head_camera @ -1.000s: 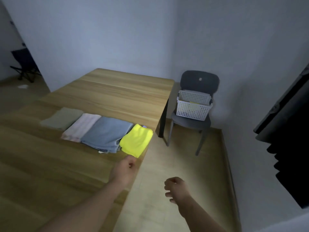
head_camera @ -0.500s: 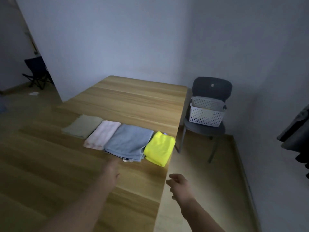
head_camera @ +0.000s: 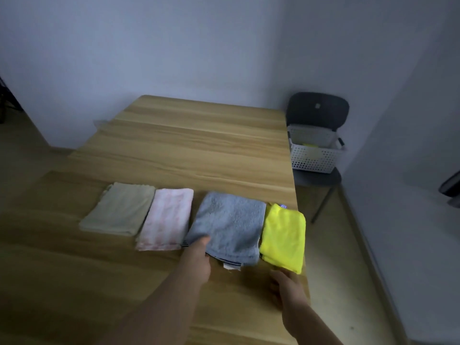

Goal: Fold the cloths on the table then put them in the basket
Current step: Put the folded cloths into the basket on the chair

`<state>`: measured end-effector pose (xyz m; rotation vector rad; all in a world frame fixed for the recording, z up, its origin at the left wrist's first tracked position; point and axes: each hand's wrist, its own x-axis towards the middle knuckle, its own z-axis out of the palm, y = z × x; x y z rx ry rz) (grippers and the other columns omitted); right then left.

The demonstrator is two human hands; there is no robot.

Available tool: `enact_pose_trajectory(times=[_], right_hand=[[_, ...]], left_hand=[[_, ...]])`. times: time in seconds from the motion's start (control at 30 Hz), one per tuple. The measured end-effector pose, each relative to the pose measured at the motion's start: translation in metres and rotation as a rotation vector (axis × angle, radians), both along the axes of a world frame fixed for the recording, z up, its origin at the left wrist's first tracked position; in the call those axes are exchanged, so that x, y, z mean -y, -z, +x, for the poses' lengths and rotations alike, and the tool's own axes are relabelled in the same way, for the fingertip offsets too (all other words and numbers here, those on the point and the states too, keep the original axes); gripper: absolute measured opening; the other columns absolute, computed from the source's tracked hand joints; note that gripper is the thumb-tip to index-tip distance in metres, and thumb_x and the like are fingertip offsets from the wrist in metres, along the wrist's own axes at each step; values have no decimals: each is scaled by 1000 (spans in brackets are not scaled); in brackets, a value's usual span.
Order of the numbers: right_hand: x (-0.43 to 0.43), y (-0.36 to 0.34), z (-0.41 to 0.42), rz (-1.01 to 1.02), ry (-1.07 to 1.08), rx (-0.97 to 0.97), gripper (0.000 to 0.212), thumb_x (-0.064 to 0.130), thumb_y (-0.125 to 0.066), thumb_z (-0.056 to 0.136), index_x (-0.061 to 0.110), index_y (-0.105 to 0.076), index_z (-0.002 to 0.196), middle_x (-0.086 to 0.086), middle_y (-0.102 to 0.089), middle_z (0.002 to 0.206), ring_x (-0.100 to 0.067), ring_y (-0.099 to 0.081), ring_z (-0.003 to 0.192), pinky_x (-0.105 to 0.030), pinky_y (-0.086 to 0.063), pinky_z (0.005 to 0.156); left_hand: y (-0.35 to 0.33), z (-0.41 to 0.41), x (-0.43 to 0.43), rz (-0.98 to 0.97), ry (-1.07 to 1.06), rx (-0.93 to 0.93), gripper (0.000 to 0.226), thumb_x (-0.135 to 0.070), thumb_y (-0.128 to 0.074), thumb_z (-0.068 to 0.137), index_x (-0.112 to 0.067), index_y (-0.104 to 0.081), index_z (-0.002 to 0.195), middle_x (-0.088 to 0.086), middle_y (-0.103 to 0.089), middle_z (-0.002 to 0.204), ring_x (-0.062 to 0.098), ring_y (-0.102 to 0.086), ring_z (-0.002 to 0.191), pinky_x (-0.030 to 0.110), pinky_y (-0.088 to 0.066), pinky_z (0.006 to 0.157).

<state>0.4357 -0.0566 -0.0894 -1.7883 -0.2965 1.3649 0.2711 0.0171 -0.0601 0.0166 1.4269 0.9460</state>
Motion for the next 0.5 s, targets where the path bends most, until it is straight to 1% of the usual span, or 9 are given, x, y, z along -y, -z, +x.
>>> enact_pose_trajectory(times=[0.07, 0.1, 0.17, 0.2, 0.27, 0.33, 0.4, 0.47, 0.5], right_hand=[[0, 1, -1, 9, 8, 11, 19, 9, -58, 89, 7, -56, 108, -6, -52, 77, -16, -48, 66, -26, -35, 54], [-1, 0, -1, 10, 6, 18, 18, 8, -58, 88, 7, -56, 107, -6, -52, 77, -15, -48, 66, -25, -35, 54], [-1, -1, -1, 7, -18, 44, 17, 6, -59, 87, 5, -56, 105, -7, -54, 79, -16, -49, 66, -26, -36, 55], [-1, 1, 0, 4, -45, 105, 18, 6, -60, 86, 3, -57, 103, -9, -55, 80, -18, -50, 67, -27, -39, 57], [2, 4, 1, -13, -138, 396, 18, 8, -62, 82, 4, -58, 99, -14, -60, 89, -27, -55, 75, -33, -45, 69], [3, 3, 4, -6, -203, 745, 22, 12, -64, 79, 10, -58, 100, -15, -56, 104, -32, -54, 92, -35, -43, 81], [-3, -1, 4, 27, -350, 1021, 39, 23, -64, 81, 19, -54, 118, -11, -46, 126, -32, -45, 113, -37, -36, 93], [-14, -6, 4, -6, -626, 1156, 56, 40, -54, 88, 26, -35, 138, 0, -27, 149, -27, -31, 131, -39, -28, 106], [-21, -7, 3, -32, -735, 1157, 61, 45, -49, 90, 28, -25, 143, 6, -21, 153, -26, -24, 136, -39, -24, 109]], left_hand=[[2, 0, -4, 23, 56, -74, 29, -20, -65, 85, -12, -49, 107, -2, -51, 88, 17, -49, 84, 31, -35, 85], [1, -1, -4, 53, 73, -100, 28, -19, -65, 83, -10, -49, 104, 0, -52, 87, 18, -49, 82, 32, -37, 85], [-6, -3, -2, 171, 59, -78, 28, -13, -61, 83, -6, -54, 109, 8, -61, 100, 25, -57, 93, 39, -46, 88], [-14, -7, 0, 252, 42, -50, 28, -10, -57, 84, -6, -56, 112, 12, -64, 106, 29, -60, 98, 42, -48, 88], [-32, -22, 5, 419, -36, -121, 22, -5, -51, 84, -7, -61, 104, 15, -67, 102, 33, -63, 95, 41, -50, 76], [-47, -38, 8, 590, -120, -335, 15, -5, -50, 85, -11, -57, 96, 9, -65, 93, 29, -63, 87, 41, -50, 69], [-58, -48, 11, 810, -141, -603, 20, -4, -54, 84, -17, -46, 98, -2, -58, 87, 10, -60, 78, 39, -49, 68], [-65, -47, 12, 1049, -28, -964, 39, 0, -62, 77, -27, -42, 98, -13, -56, 87, 0, -55, 74, 28, -45, 65], [-60, -46, 12, 1127, 91, -1152, 46, 1, -67, 72, -27, -47, 103, -11, -60, 90, 4, -57, 78, 28, -45, 67]])
